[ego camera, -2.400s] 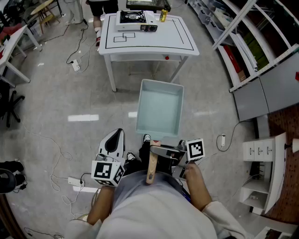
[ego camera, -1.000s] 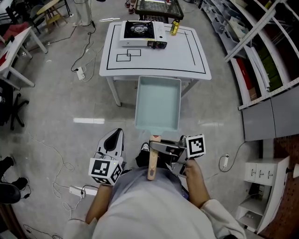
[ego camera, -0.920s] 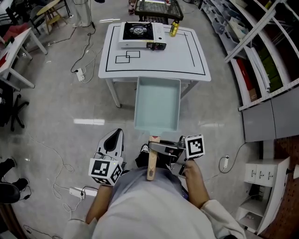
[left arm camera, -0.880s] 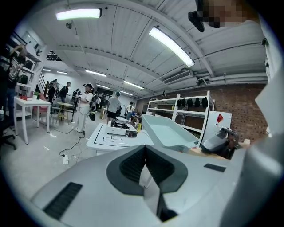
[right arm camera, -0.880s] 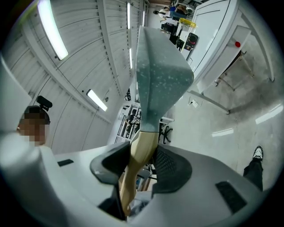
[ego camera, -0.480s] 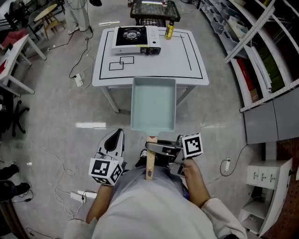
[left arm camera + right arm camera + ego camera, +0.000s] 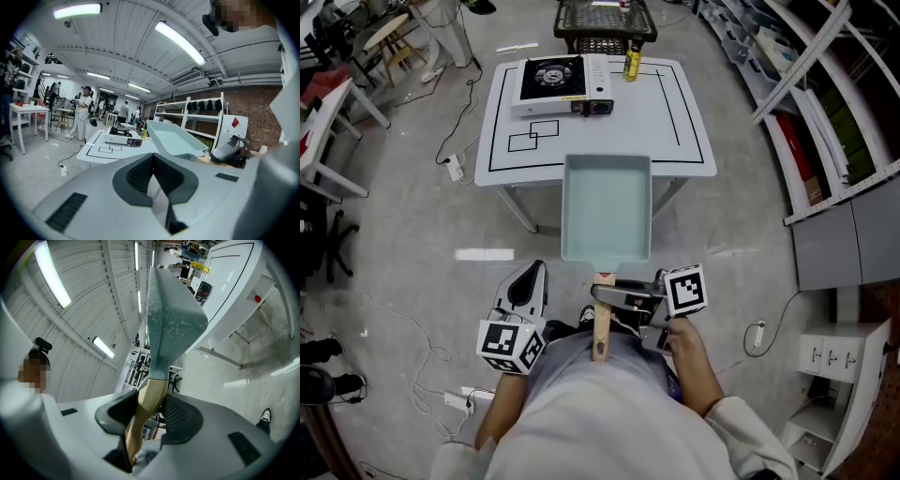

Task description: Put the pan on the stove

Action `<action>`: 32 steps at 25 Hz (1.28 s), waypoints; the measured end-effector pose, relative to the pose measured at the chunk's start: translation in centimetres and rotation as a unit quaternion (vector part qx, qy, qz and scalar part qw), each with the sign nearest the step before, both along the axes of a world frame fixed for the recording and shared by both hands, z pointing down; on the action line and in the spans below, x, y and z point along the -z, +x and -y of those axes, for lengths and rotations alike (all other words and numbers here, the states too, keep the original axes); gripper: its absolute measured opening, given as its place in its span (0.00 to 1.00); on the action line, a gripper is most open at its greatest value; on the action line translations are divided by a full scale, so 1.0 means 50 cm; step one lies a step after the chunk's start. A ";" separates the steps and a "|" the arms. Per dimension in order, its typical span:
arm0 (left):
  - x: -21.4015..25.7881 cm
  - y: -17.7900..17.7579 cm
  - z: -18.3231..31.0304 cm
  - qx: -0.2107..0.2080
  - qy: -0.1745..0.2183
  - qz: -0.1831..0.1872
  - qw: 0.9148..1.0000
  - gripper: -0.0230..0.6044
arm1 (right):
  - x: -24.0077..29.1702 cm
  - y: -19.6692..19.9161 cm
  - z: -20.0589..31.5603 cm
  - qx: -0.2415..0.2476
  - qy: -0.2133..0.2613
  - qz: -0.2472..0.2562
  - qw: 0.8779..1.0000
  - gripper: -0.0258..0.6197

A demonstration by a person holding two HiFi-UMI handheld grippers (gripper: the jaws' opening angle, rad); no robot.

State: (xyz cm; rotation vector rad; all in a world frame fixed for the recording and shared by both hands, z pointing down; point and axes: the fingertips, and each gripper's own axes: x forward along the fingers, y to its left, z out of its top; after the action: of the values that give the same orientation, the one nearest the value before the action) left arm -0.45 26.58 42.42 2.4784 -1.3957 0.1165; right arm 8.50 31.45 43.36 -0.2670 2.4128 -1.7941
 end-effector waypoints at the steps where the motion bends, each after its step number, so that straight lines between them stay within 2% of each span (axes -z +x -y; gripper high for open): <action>1: -0.001 0.004 0.003 0.000 -0.002 -0.002 1.000 0.05 | -0.002 0.004 0.003 -0.001 -0.003 0.000 1.000 0.30; 13: -0.008 0.038 0.082 -0.014 -0.012 -0.015 1.000 0.05 | -0.010 0.031 0.094 -0.006 -0.007 -0.022 1.000 0.30; 18: -0.008 0.035 0.154 -0.018 0.005 0.016 1.000 0.05 | -0.007 0.026 0.166 -0.001 -0.002 -0.021 1.000 0.30; 32: 0.015 -0.039 0.395 -0.010 -0.005 0.015 1.000 0.05 | 0.011 -0.044 0.400 0.008 -0.016 -0.006 1.000 0.30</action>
State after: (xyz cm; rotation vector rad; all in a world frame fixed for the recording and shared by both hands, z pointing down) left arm -2.38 6.85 41.68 2.4918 -1.3790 0.1647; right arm 6.31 11.47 42.80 -0.2628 2.4027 -1.8429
